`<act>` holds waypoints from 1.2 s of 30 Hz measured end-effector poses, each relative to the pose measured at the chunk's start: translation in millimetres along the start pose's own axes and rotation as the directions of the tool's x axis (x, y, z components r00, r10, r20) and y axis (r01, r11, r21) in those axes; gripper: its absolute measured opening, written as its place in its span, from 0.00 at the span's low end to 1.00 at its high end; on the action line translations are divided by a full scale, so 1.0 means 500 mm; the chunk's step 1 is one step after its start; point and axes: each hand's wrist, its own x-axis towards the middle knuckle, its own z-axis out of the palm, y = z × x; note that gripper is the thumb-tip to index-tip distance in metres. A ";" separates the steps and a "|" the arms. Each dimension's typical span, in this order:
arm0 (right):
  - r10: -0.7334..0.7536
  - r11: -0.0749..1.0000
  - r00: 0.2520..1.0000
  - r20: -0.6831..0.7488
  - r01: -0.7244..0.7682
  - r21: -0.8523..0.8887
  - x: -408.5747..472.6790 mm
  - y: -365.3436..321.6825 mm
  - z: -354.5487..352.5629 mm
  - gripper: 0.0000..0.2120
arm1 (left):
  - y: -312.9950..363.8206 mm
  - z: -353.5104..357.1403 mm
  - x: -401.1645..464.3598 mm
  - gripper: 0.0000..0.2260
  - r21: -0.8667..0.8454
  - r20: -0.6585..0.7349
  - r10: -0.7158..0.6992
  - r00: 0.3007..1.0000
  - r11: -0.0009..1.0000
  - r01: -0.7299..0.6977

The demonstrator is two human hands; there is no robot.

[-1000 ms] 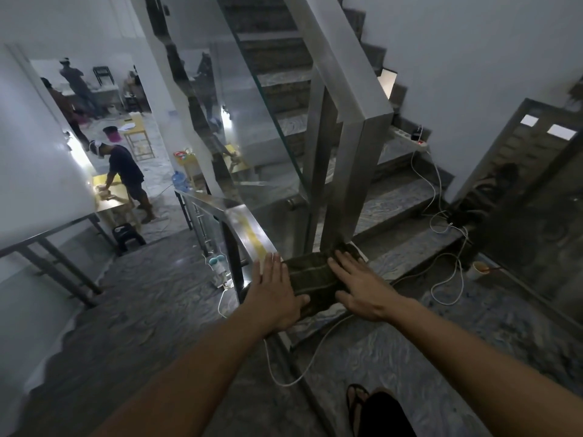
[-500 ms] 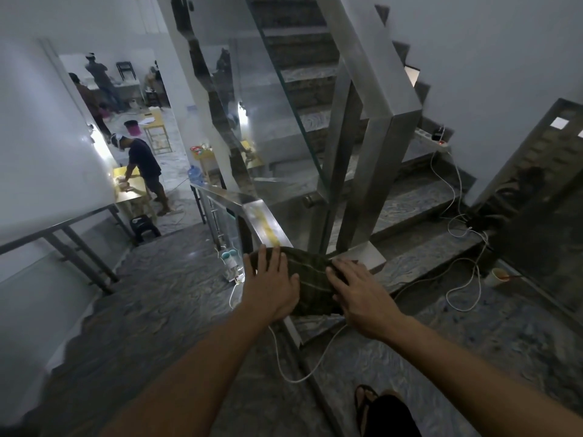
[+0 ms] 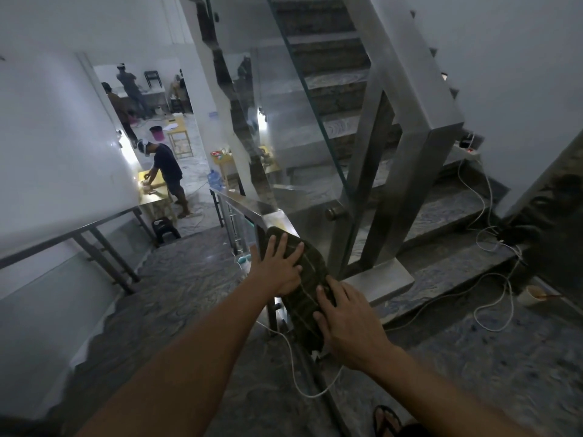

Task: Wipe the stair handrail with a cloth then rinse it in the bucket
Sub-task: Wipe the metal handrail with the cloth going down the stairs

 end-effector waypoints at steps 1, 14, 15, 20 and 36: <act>0.008 1.000 1.000 -0.006 -0.009 -0.013 0.006 -0.005 0.004 0.30 | -0.002 -0.002 0.009 0.26 -0.003 0.006 -0.001 1.000 1.000 0.001; 0.146 0.989 0.989 0.032 -0.147 0.017 0.125 -0.054 0.006 0.29 | -0.073 -0.044 0.131 0.27 -0.082 0.040 0.015 0.999 0.997 -0.012; 0.152 0.988 0.988 0.030 -0.153 0.030 0.135 -0.056 0.005 0.29 | -0.079 -0.048 0.141 0.27 -0.087 0.039 0.010 0.999 0.996 -0.007; 0.170 0.983 0.984 0.046 -0.172 0.058 0.182 -0.063 0.011 0.30 | -0.105 -0.064 0.172 0.26 -0.117 0.037 -0.013 0.999 0.993 0.017; 0.083 0.993 0.996 -0.032 -0.085 -0.080 0.025 -0.014 0.008 0.27 | -0.039 0.019 0.030 0.29 -0.131 -0.100 -0.057 0.993 0.990 0.044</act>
